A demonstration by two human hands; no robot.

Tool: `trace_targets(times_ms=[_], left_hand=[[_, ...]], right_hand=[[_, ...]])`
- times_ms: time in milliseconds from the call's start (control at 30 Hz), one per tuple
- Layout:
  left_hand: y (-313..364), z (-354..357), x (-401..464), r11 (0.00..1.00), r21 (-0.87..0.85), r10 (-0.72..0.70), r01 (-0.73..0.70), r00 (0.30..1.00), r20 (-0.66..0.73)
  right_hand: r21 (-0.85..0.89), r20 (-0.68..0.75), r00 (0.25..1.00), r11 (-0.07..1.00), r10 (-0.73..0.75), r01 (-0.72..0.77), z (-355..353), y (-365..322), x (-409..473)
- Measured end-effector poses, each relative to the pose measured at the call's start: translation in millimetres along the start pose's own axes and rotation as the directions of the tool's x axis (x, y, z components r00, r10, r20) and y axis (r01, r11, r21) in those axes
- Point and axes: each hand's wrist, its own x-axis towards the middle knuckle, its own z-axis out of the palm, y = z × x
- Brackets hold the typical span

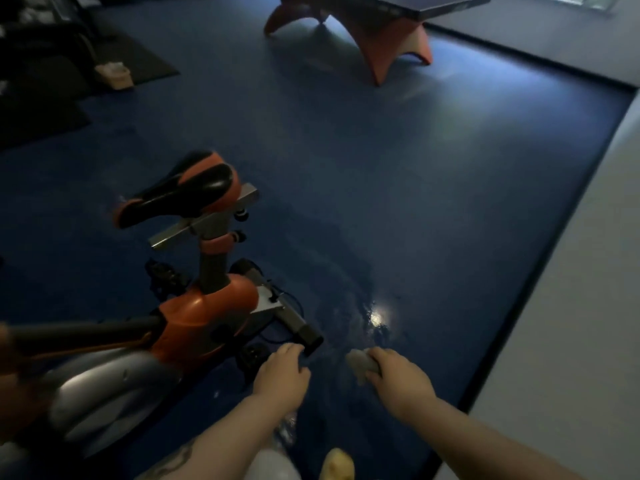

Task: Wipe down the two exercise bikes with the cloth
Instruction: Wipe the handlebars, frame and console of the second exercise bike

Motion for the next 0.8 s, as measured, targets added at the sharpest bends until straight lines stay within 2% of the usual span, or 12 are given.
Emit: trace_targets(times_ms=[367, 567, 700, 800], left_hand=[[70.6, -31.6, 148.7, 0.990, -0.010, -0.139, 0.138, 0.990, -0.027], [111.3, -66.5, 252.7, 0.990, -0.004, -0.141, 0.141, 0.990, 0.016], [145.8, -95.1, 321.0, 0.994, 0.062, -0.095, 0.092, 0.995, 0.039], [172.7, -113.0, 368.3, 0.995, 0.042, -0.097, 0.096, 0.995, 0.027]], right_hand=[[0.012, 0.045, 0.996, 0.997, -0.076, 0.075, -97.4, 30.7, 163.5], [-0.150, 0.142, 0.986, 0.982, -0.089, 0.111, -162.9, 40.2, 264.2], [-0.179, 0.074, 0.985, 0.970, -0.153, 0.164, -214.7, 45.9, 326.5], [-0.190, 0.042, 0.981, 0.962, -0.192, 0.196, -246.0, 58.4, 376.6]])
